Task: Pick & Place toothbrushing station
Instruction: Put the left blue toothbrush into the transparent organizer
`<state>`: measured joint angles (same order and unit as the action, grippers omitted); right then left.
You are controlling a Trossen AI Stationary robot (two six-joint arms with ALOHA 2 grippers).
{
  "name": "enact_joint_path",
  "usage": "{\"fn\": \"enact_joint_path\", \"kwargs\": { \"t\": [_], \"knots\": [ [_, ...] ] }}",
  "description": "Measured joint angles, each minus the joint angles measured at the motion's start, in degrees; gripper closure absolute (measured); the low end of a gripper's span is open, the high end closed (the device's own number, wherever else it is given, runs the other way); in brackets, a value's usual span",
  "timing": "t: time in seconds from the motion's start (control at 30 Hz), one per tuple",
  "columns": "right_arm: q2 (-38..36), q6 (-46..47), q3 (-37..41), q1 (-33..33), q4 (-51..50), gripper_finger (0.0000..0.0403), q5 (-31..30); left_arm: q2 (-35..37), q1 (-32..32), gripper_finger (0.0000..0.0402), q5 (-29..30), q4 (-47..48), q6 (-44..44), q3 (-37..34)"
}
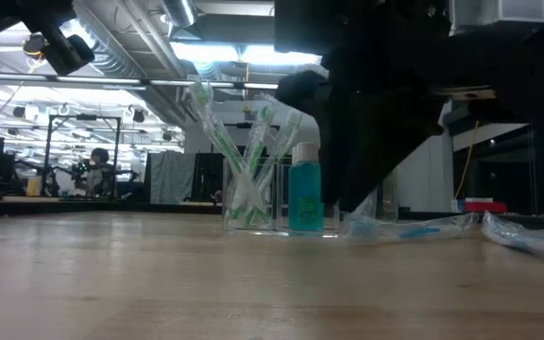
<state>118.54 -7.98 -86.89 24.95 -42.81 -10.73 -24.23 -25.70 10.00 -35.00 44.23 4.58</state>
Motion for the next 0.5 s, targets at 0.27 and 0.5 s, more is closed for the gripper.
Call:
{"fn": "enact_joint_path", "kwargs": {
  "t": [0.27,0.5],
  "knots": [
    [1.0,-0.4,0.0,0.0,-0.5,0.0314,1.1,0.0,-2.0,0.0313,2.5,0.0,-0.4,0.0],
    [1.0,-0.7,0.0,-0.2,-1.0,0.0314,1.2,0.0,-3.5,0.0313,4.1,0.0,-1.3,0.0]
  ]
}}
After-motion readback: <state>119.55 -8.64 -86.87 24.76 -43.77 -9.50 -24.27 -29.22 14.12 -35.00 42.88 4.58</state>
